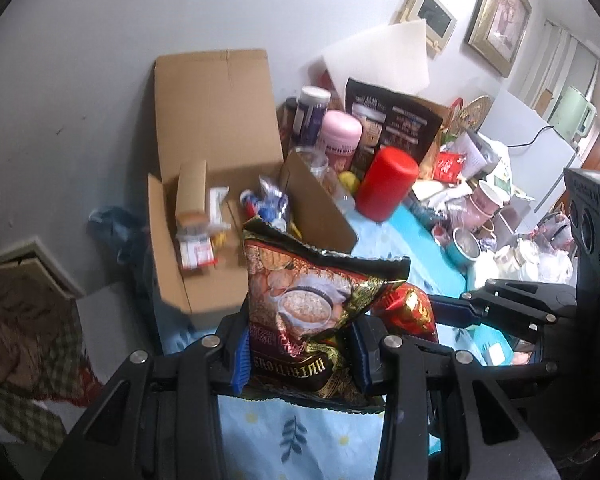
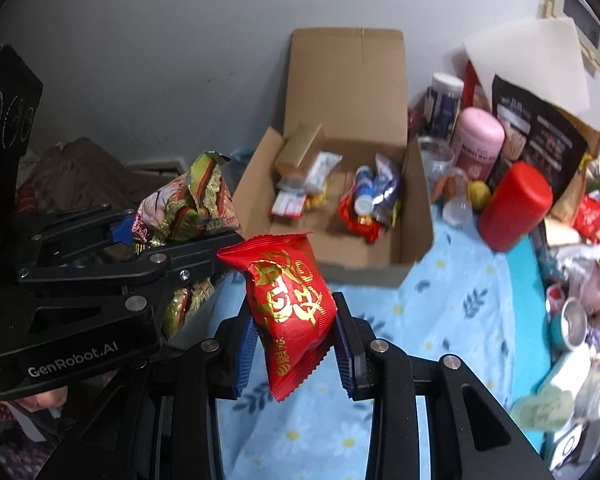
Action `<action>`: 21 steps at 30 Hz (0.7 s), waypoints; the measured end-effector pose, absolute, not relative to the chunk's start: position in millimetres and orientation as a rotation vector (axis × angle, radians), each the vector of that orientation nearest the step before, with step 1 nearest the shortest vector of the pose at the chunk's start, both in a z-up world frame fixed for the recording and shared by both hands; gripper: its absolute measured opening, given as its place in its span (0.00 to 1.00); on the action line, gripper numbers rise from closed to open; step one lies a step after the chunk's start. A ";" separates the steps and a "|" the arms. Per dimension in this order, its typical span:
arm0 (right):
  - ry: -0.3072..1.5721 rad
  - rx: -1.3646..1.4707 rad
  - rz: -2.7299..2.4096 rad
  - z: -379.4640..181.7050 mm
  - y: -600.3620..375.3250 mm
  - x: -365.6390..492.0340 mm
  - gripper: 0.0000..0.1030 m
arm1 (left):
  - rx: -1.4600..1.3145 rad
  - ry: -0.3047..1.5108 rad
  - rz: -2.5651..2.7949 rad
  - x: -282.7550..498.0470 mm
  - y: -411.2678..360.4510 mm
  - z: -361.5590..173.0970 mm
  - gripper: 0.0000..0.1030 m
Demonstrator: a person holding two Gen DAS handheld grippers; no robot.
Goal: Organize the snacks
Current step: 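Carry the snack bag and red candy packet toward the cardboard box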
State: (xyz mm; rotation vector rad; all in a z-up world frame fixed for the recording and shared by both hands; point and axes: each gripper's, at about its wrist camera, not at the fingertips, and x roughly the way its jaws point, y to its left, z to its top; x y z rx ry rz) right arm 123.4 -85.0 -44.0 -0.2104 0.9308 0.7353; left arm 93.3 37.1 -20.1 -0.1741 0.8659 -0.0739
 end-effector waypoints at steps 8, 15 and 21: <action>0.875 -0.207 0.749 -29.2 -67.5 166.9 0.33 | -0.134 0.820 -0.082 139.9 50.5 -6.8 0.38; 0.859 -0.207 0.751 -33.2 -52.4 212.4 0.33 | -0.130 0.812 -0.077 188.0 67.7 -11.5 0.38; 0.856 -0.208 0.747 -47.0 -35.6 253.3 0.33 | -0.157 0.796 -0.073 223.0 85.2 -24.4 0.38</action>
